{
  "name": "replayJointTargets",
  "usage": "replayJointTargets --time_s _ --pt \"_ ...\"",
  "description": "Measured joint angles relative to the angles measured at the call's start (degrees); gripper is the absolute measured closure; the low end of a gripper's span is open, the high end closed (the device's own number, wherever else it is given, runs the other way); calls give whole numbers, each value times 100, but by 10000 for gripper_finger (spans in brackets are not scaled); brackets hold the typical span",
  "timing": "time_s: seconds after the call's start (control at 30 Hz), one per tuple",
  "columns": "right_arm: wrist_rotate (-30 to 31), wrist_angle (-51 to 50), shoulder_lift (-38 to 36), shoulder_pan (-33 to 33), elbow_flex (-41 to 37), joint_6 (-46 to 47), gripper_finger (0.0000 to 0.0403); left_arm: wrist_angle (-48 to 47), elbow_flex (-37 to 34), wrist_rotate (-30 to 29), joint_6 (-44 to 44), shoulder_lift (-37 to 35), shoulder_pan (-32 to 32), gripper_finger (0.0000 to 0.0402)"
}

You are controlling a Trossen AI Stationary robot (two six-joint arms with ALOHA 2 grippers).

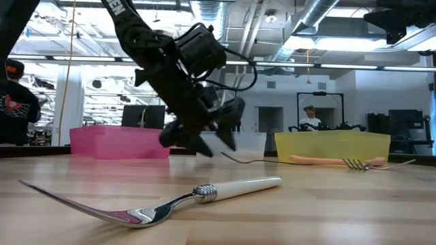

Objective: Sort silverware by color (type)
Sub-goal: Put the black fork into the yellow bin

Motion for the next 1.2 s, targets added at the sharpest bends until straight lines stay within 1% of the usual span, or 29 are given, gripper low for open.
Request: replayJointTargets --time_s 0.03,0.23,0.4,0.6,0.73,1.1,1.2 --pt "2 2 -2 0 0 0 177 -34 -12 -32 -5 35 0 141" --pt "0 -3 -2 1 0 16 177 576 13 -64 -49 169 -38 141" --pt "-1 0 -2 0 0 13 177 758 3 -73 -171 384 -91 141" --pt "-1 -2 -2 2 0 15 177 996 15 -208 -285 607 -149 157" --pt "-1 -2 -2 0 0 17 177 1075 11 -262 -178 620 -197 183" --pt "-1 0 -2 0 0 20 177 1026 6 -278 -207 631 -203 282" --pt "0 0 -2 0 0 20 177 1021 5 -281 -92 633 -203 306"
